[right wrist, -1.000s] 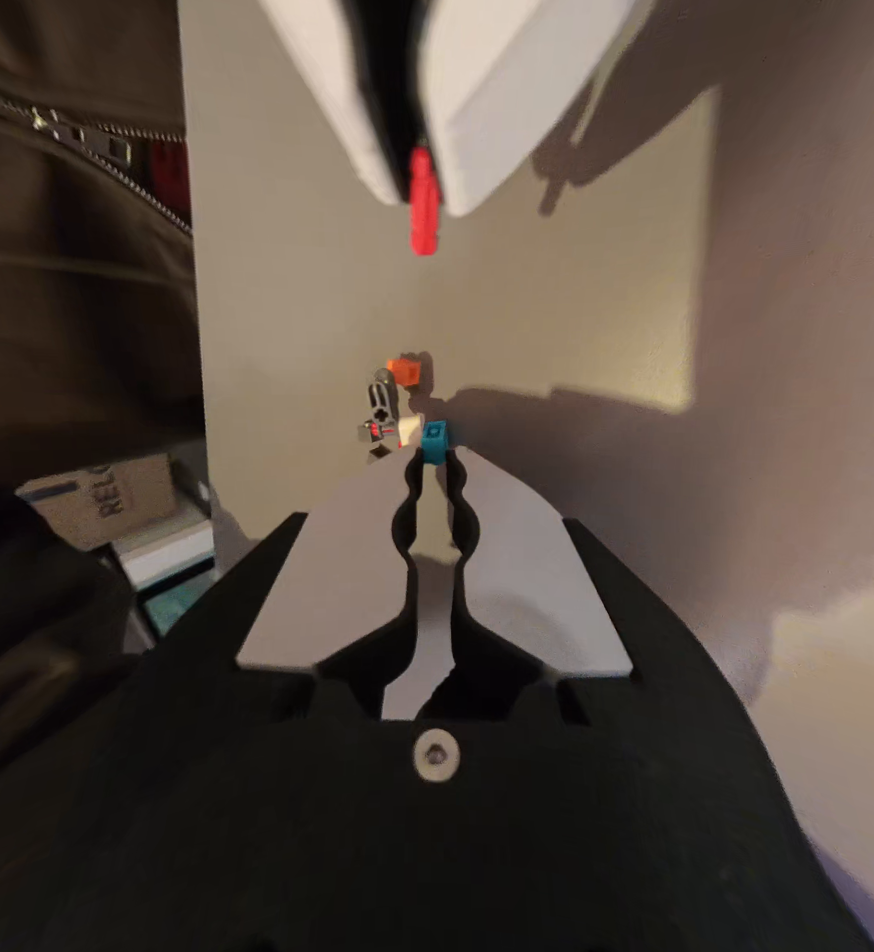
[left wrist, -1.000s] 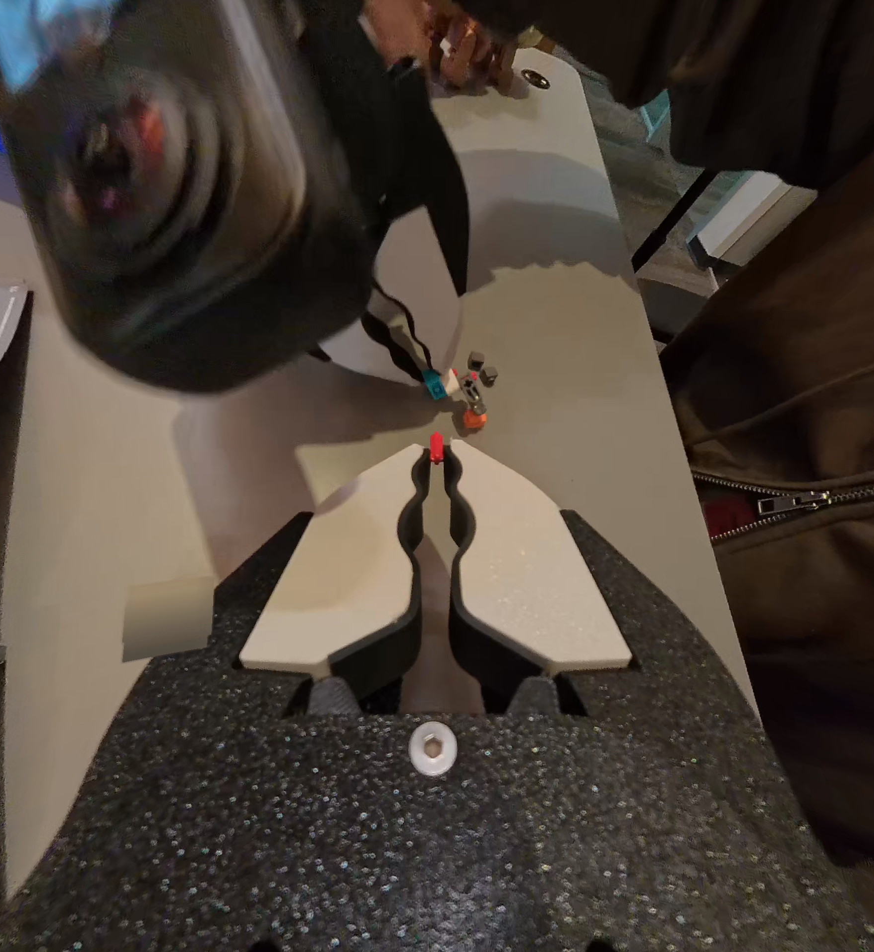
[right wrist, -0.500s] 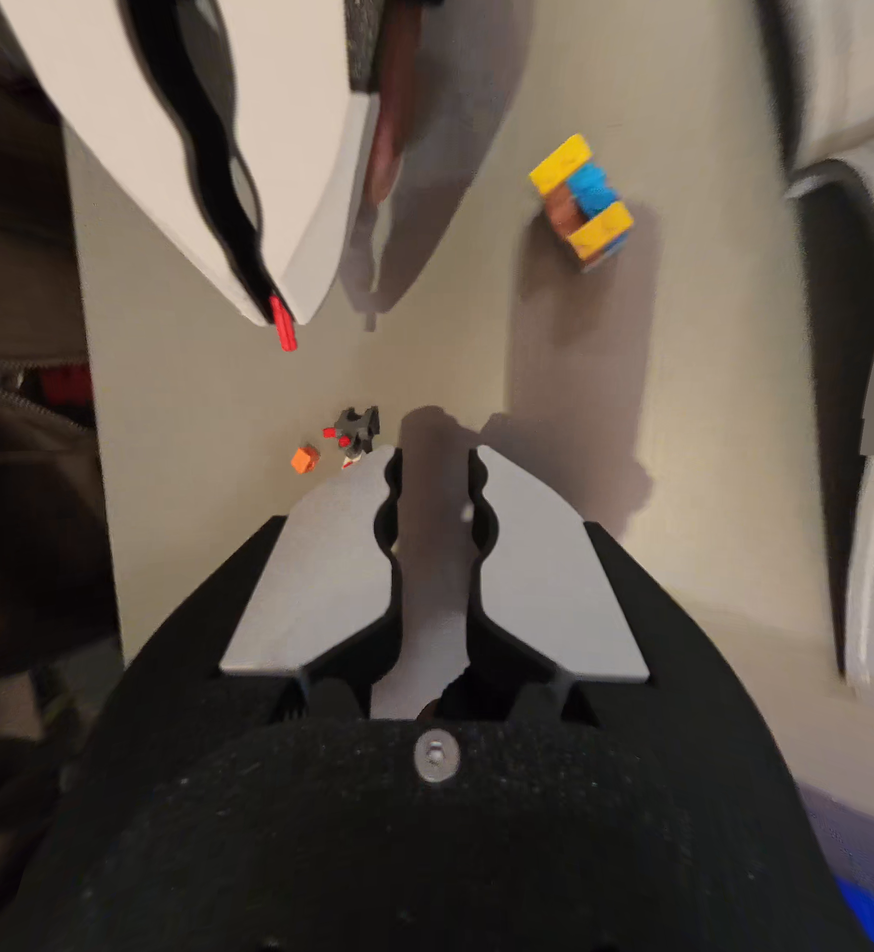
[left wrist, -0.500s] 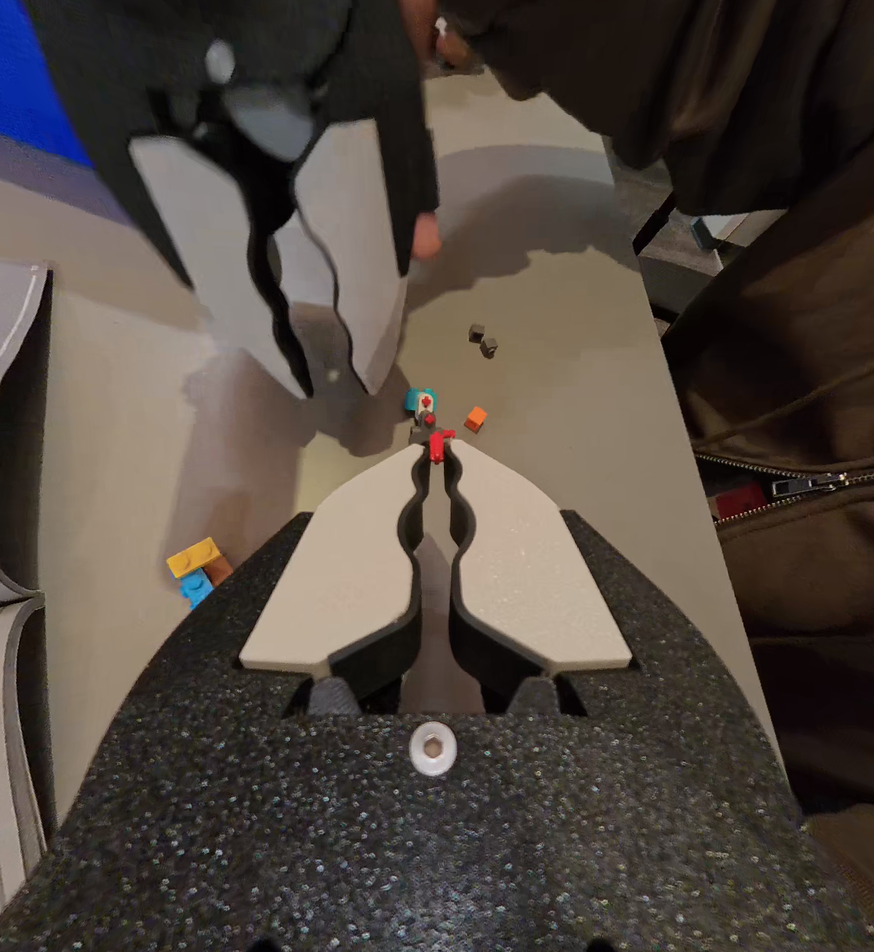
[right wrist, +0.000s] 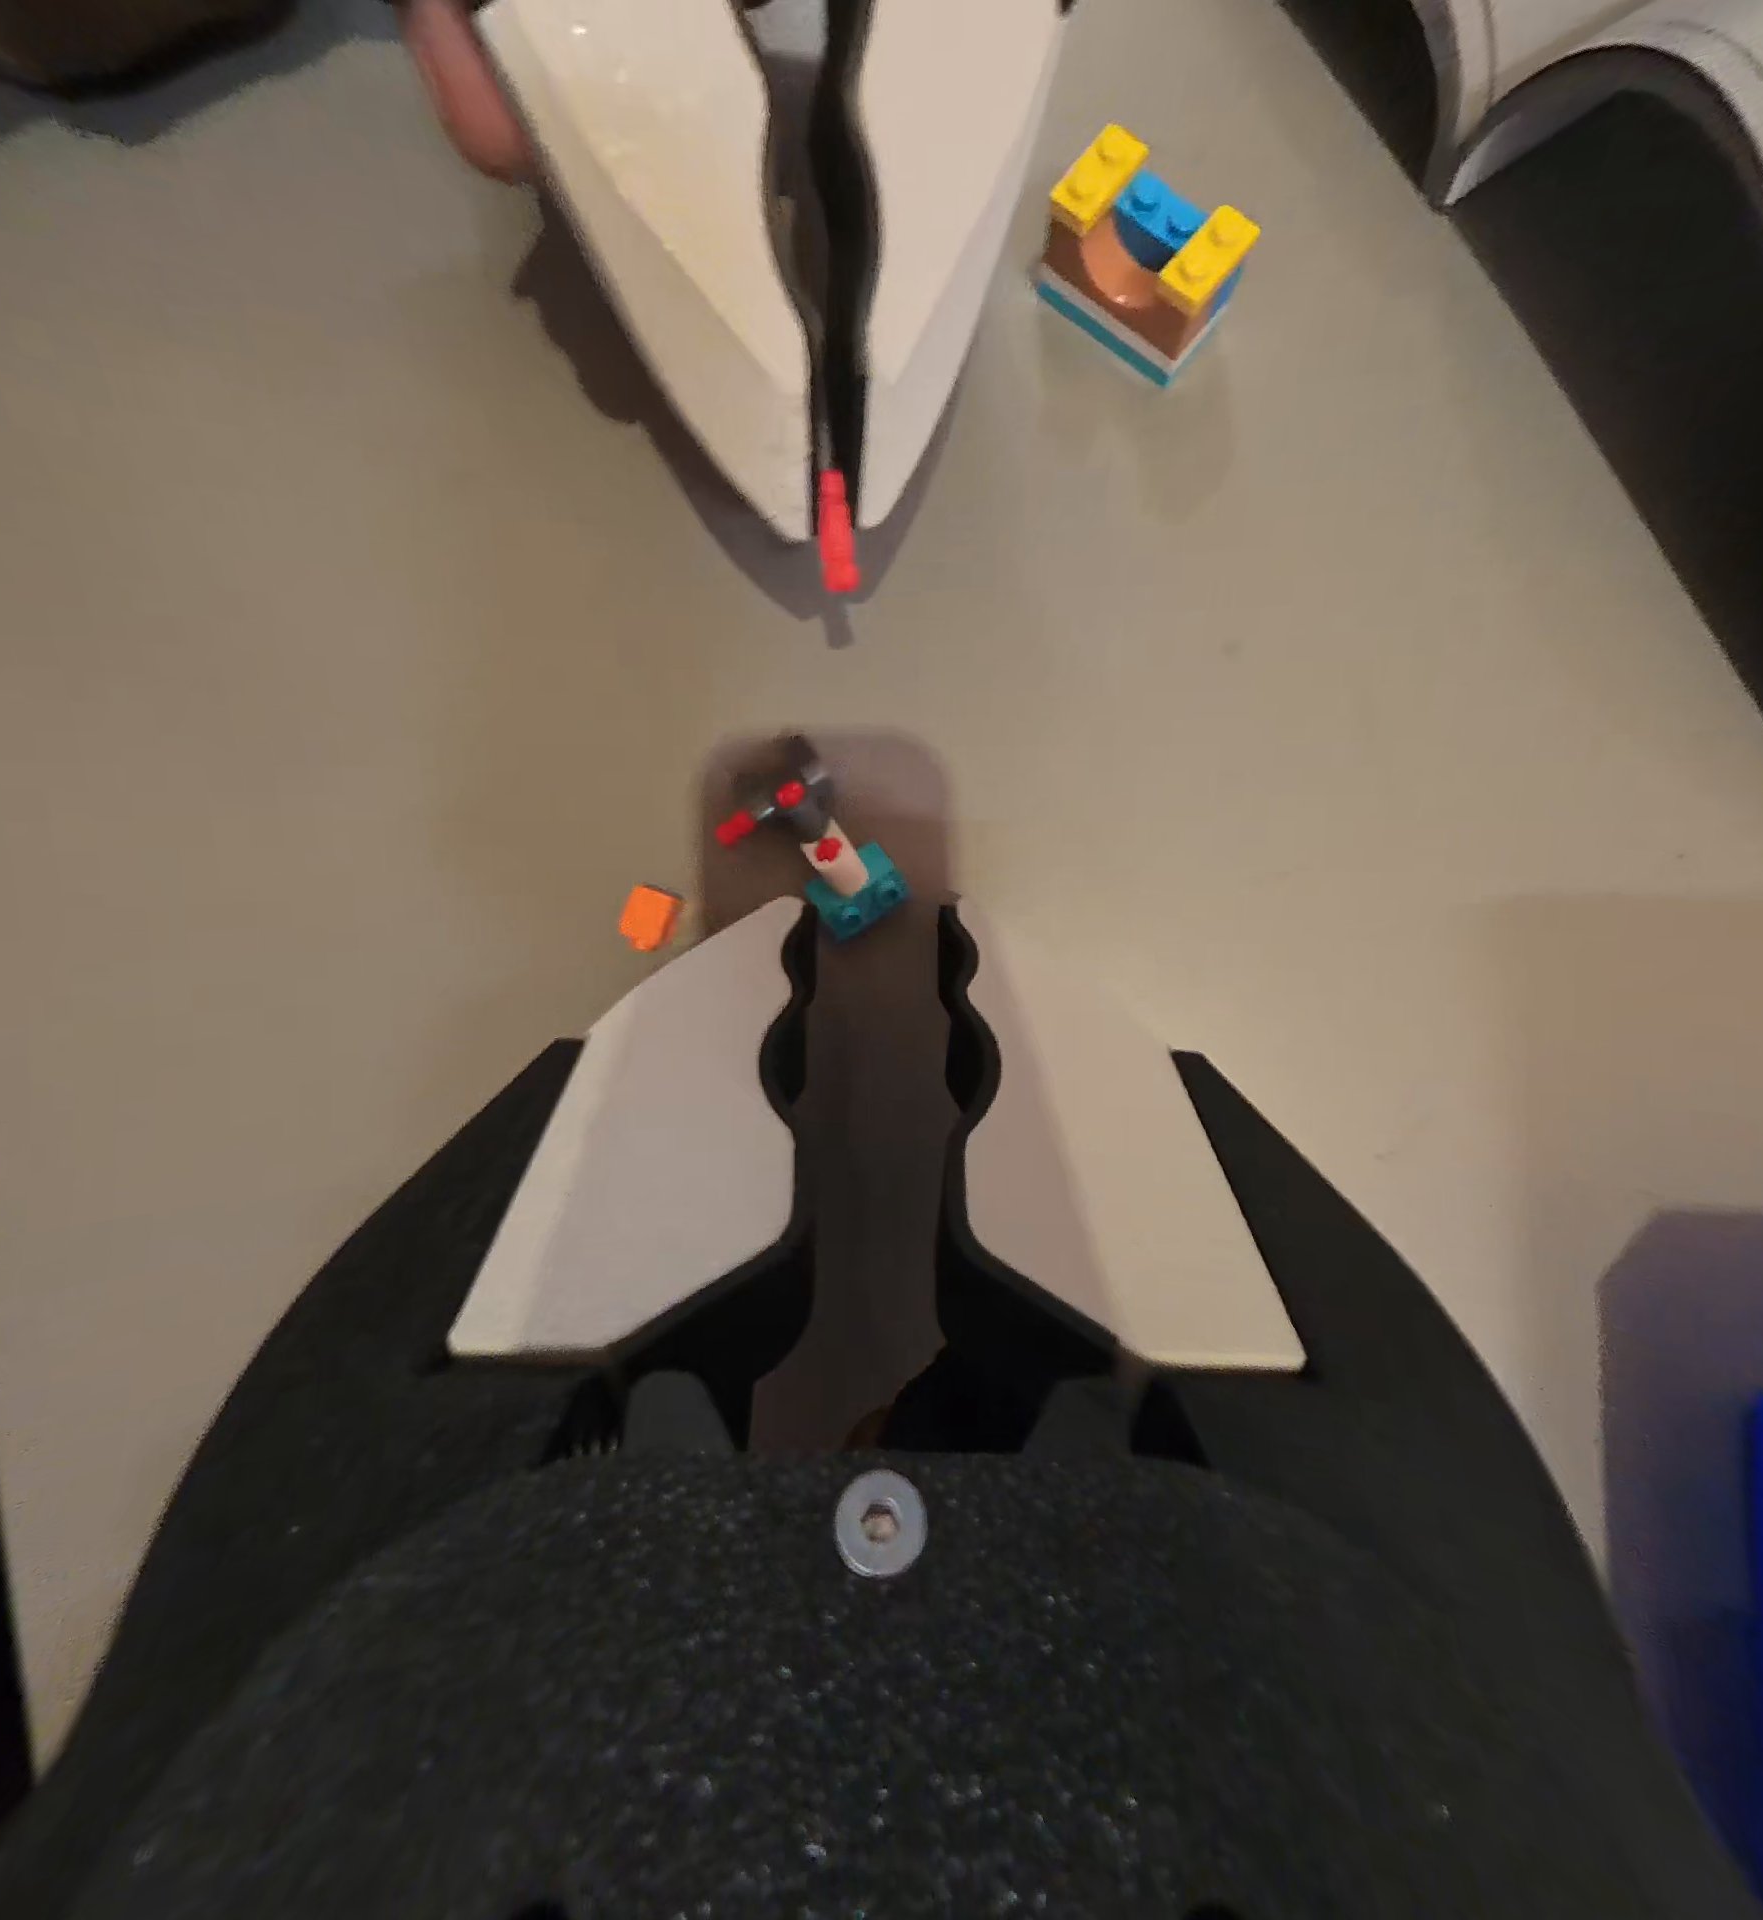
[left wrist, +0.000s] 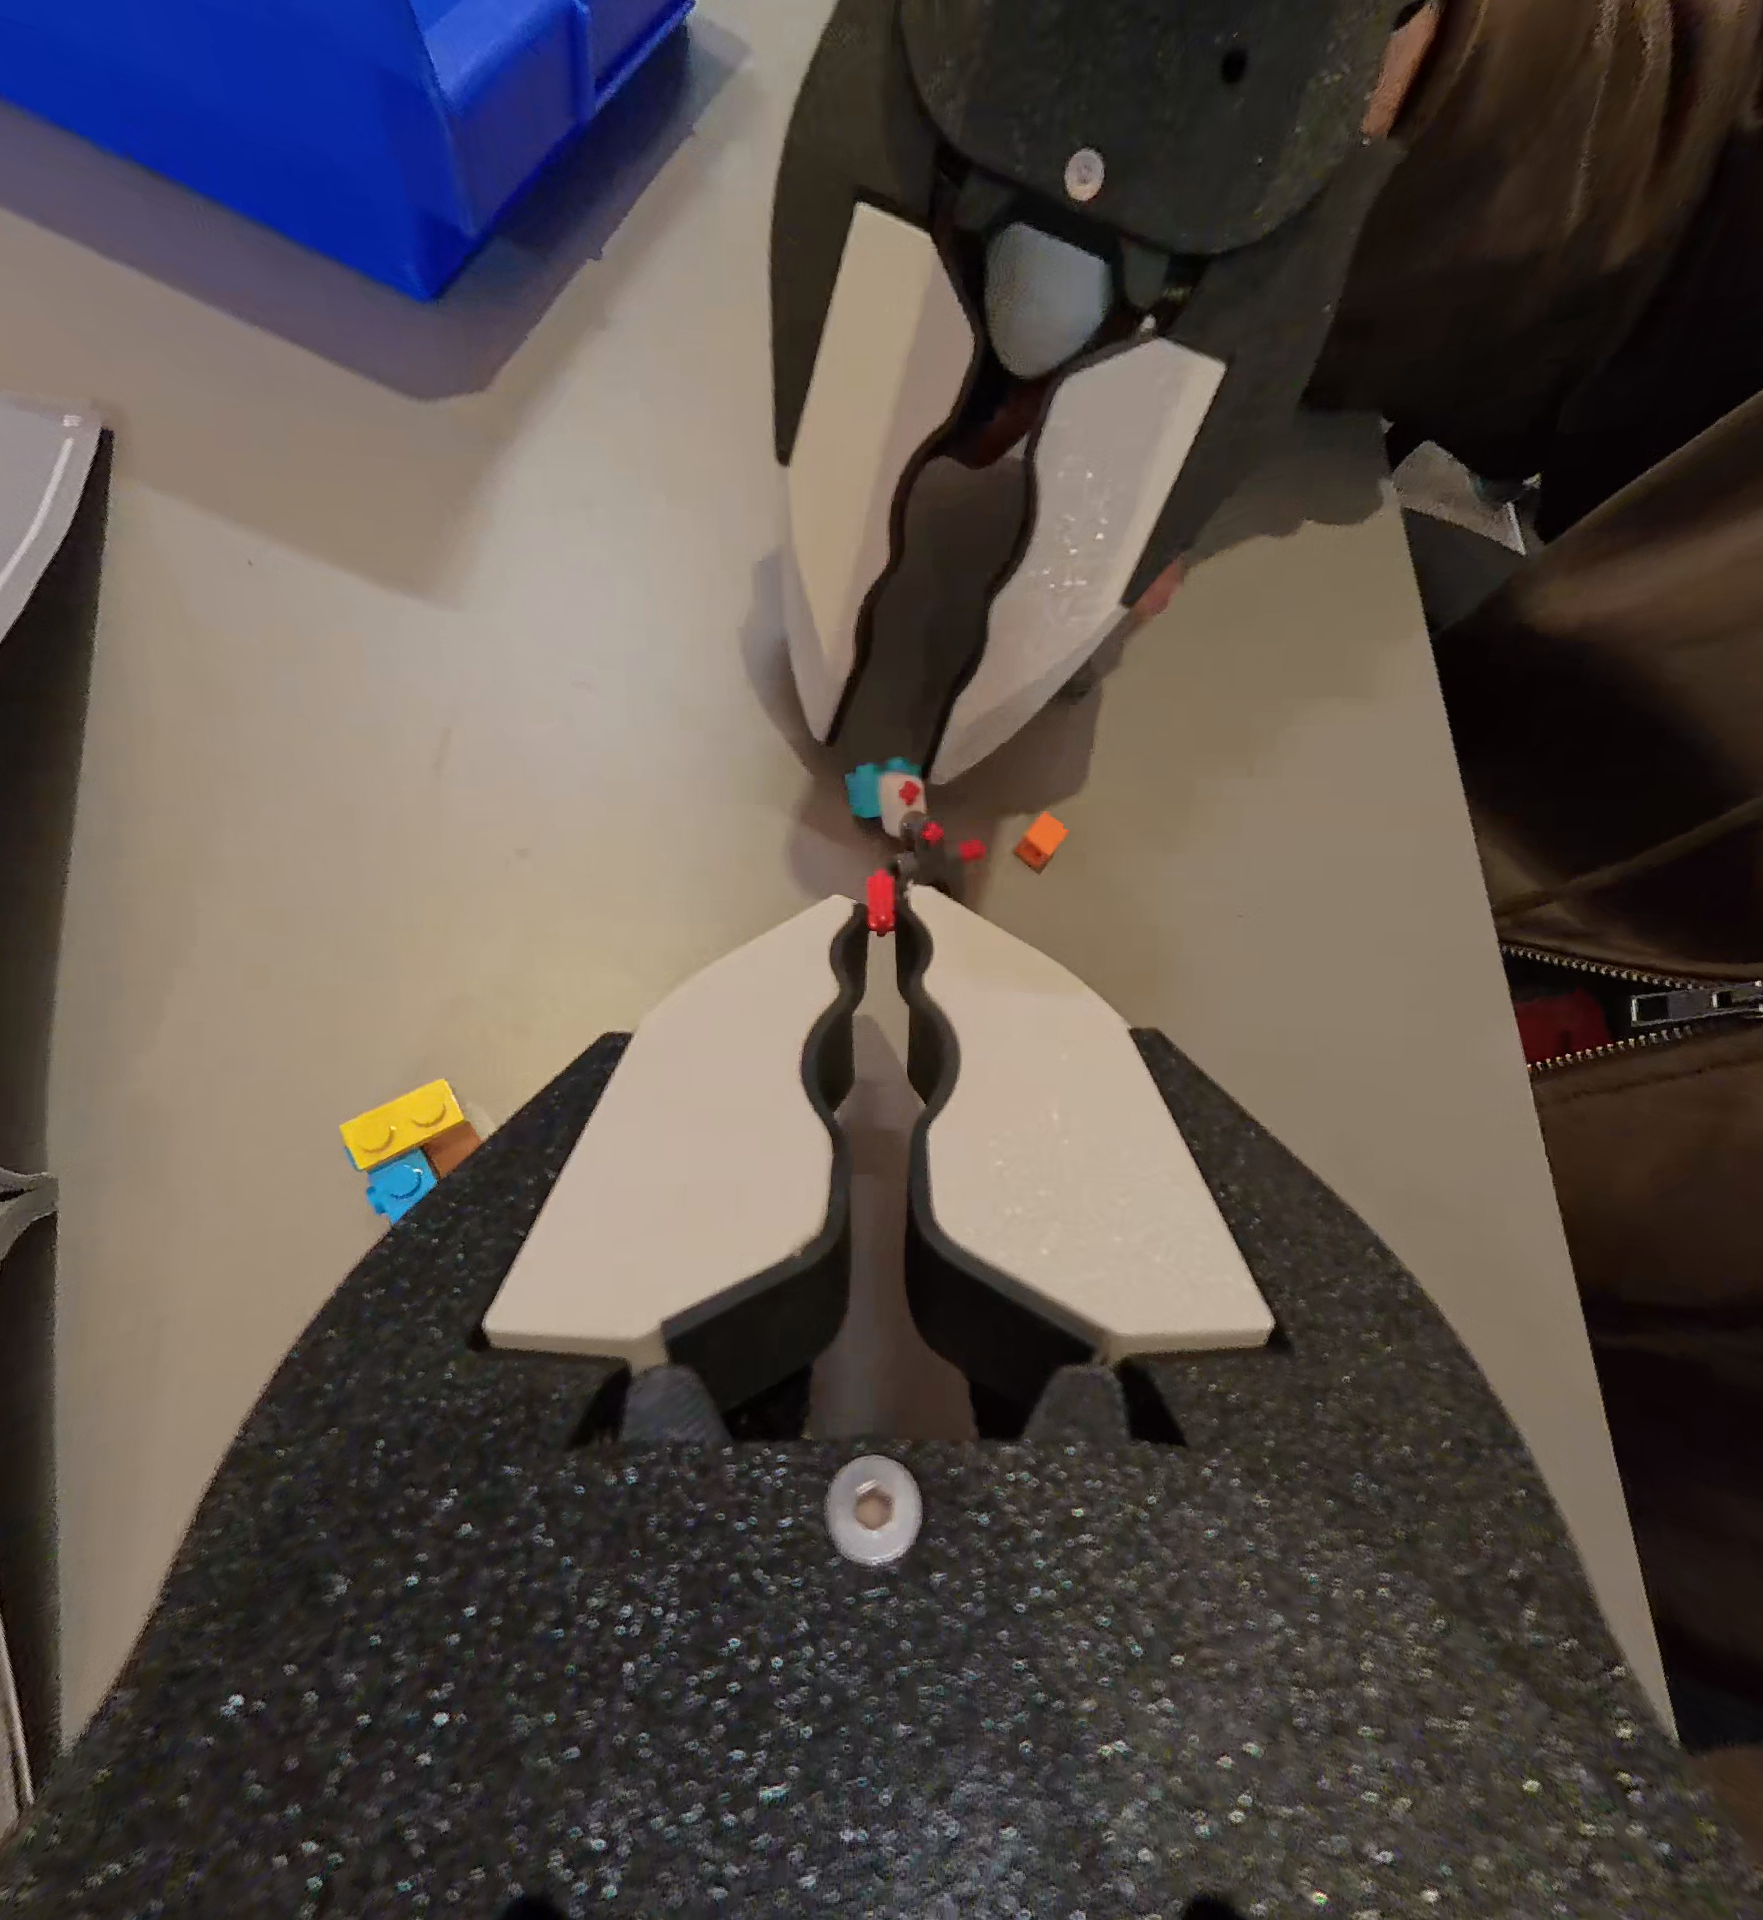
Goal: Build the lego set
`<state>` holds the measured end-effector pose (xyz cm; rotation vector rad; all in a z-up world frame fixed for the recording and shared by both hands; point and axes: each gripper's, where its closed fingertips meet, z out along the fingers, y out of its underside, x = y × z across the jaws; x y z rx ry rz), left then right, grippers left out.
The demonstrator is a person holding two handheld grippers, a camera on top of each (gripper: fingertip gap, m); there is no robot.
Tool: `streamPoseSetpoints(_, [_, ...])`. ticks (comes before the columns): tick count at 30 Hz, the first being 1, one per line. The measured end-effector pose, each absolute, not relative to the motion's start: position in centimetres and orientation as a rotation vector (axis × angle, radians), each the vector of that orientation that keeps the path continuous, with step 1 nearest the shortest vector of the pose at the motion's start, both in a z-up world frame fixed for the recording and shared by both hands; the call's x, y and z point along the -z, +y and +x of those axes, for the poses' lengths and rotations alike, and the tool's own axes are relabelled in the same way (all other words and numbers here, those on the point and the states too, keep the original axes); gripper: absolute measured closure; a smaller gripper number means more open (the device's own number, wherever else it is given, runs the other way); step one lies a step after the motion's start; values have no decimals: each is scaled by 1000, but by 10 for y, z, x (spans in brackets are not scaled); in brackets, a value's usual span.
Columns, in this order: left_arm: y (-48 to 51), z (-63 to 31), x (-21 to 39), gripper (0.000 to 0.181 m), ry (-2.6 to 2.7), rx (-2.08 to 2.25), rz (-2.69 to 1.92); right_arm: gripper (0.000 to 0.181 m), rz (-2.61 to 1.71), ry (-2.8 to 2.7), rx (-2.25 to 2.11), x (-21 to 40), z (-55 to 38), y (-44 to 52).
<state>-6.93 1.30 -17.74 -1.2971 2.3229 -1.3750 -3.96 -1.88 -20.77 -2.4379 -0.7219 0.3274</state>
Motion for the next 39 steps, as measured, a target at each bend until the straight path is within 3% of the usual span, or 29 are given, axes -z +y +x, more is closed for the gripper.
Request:
streamPoseSetpoints(15, [6, -63, 180, 177, 2278, 1441, -1395, 159, -2268, -730, -304, 196, -35, -21])
streamPoseSetpoints(28, [2, -64, 181, 177, 2291, 1449, -1404, 156, -2369, -601, -334, 212, -55, -20])
streamPoseSetpoints(32, [-2, -65, 184, 177, 2312, 1450, -1408, 167, -2380, -580, -289, 214, -54, -16])
streamPoseSetpoints(39, [-1, -65, 186, 177, 2311, 1442, -1427, 168, -2353, -564, -344, 213, -55, -13])
